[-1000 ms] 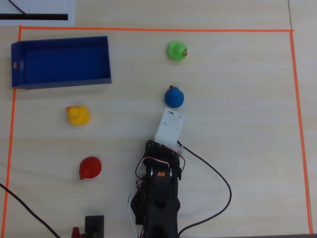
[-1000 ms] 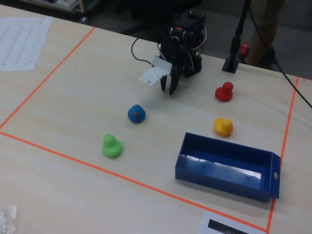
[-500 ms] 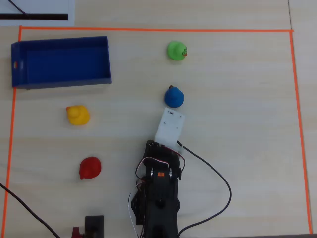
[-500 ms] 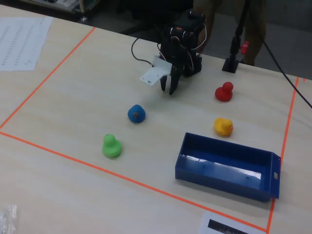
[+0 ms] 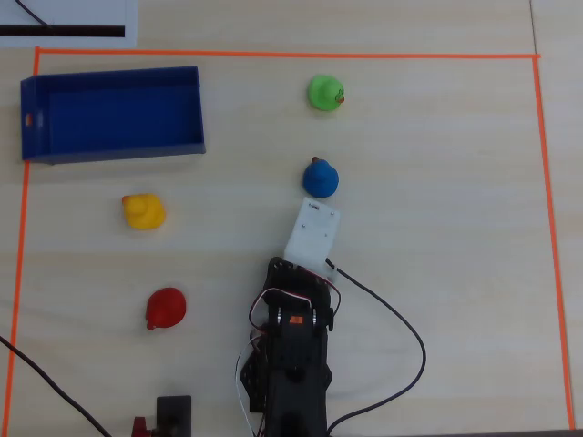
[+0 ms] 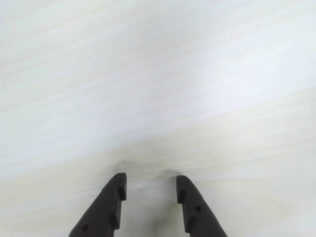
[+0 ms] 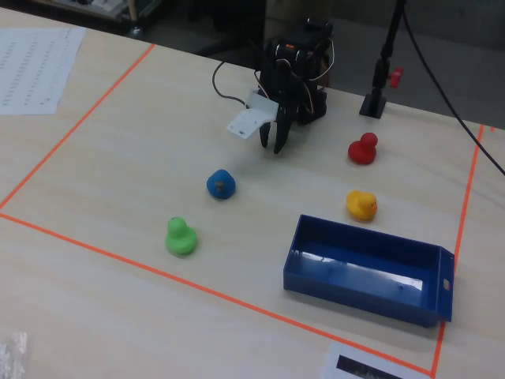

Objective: Grasp blue duck and put it into box.

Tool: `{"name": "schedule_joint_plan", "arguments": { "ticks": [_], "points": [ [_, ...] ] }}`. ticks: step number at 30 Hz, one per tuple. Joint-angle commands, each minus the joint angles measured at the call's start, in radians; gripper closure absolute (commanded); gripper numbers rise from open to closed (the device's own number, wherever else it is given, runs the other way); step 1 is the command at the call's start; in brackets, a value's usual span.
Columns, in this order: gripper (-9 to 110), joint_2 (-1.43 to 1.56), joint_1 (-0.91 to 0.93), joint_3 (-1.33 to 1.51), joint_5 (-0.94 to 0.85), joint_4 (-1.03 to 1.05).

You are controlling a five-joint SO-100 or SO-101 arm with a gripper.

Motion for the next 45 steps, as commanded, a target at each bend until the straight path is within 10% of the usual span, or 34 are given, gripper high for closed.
{"name": "schedule_joint_plan", "arguments": {
  "ticks": [1, 34, 45],
  "points": [
    [90, -0.011, 0.006, -0.003, 0.005, 0.018],
    [100, -0.023, 0.023, -0.017, -0.048, -0.018],
    [60, -1.158, 0.097, -1.042, 0.009, -0.261]
  ]
}}
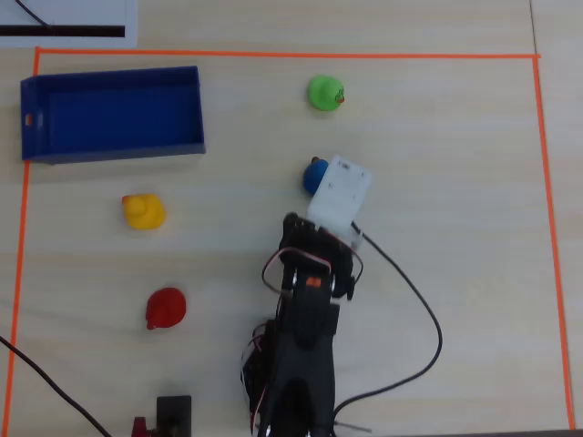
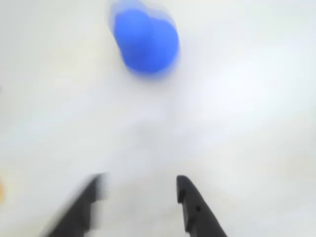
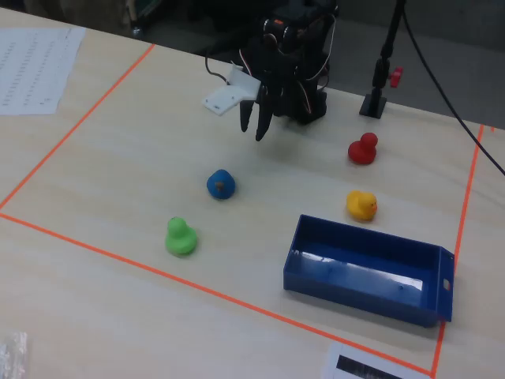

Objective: Grasp blue duck and put it into box.

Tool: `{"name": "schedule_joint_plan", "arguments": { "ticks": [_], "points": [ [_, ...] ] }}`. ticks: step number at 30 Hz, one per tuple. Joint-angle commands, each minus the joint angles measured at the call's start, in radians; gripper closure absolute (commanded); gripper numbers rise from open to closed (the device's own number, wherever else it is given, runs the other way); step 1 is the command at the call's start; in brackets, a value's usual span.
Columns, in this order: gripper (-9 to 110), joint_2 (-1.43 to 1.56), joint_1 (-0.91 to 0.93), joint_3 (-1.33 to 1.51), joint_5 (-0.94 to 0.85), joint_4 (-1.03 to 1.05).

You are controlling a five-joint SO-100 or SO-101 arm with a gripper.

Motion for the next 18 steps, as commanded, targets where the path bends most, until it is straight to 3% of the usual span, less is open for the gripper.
{"name": "schedule_joint_plan", "arguments": {
  "ticks": [1, 8, 18],
  "points": [
    [59, -0.491, -0.021, -0.428, 0.026, -0.106],
    [60, -0.750, 0.023, -0.472, -0.006, -0.278],
    [60, -0.819, 0.126, -0.420, -0.095, -0.388]
  ]
}}
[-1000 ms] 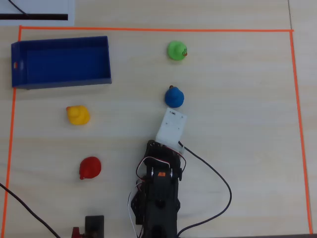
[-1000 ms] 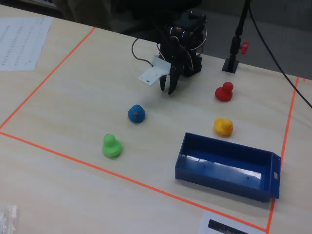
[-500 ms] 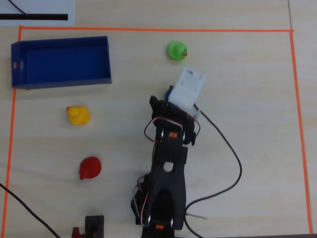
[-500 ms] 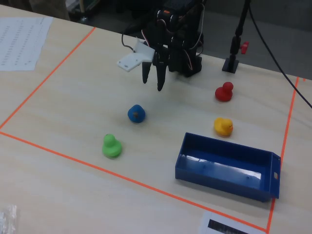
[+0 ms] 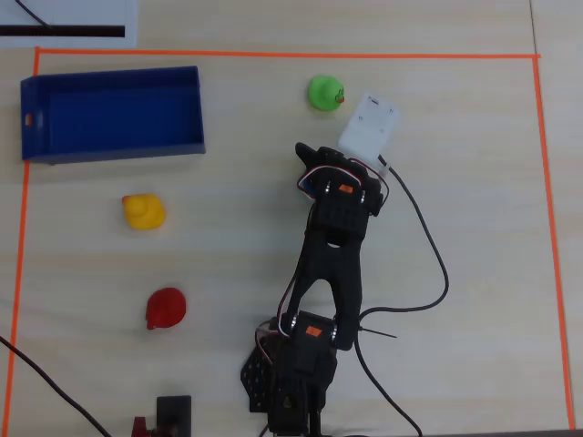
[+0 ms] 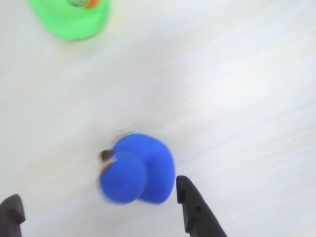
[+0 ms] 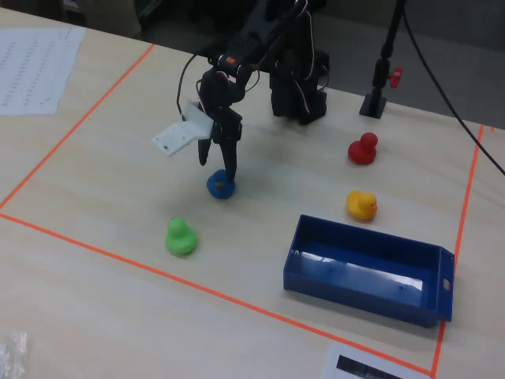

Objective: Grasp blue duck and put it into box.

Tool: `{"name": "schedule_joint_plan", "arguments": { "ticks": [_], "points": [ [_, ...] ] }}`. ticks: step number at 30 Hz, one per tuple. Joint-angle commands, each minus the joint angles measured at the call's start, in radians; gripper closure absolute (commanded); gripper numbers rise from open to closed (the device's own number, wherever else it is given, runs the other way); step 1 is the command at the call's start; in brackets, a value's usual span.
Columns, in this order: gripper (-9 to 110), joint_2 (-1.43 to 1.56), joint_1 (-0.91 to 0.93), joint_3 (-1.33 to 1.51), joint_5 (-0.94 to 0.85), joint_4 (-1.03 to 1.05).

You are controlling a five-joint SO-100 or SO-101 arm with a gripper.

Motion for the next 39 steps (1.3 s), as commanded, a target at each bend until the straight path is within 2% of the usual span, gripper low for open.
{"name": "schedule_joint_plan", "arguments": {
  "ticks": [1, 16, 19, 20, 22, 24, 28, 32, 35, 39],
  "points": [
    [60, -0.002, 0.015, 0.015, -0.017, -0.058],
    [61, -0.063, 0.021, 0.195, 0.026, -0.291],
    [67, -0.069, 0.003, 0.242, 0.064, -0.359],
    [73, -0.069, -0.003, 0.261, 0.081, -0.383],
    [100, -0.069, -0.012, 0.296, 0.121, -0.442],
    [101, -0.060, -0.014, 0.308, 0.137, -0.430],
    [101, 0.014, 0.002, 0.247, 0.213, -0.310],
    [101, 0.081, -0.020, -0.046, 0.399, 0.031],
    [101, 0.074, -0.163, -0.344, 0.572, 0.345],
    [101, -0.040, -0.482, -0.650, 0.752, 0.558]
  ]
}}
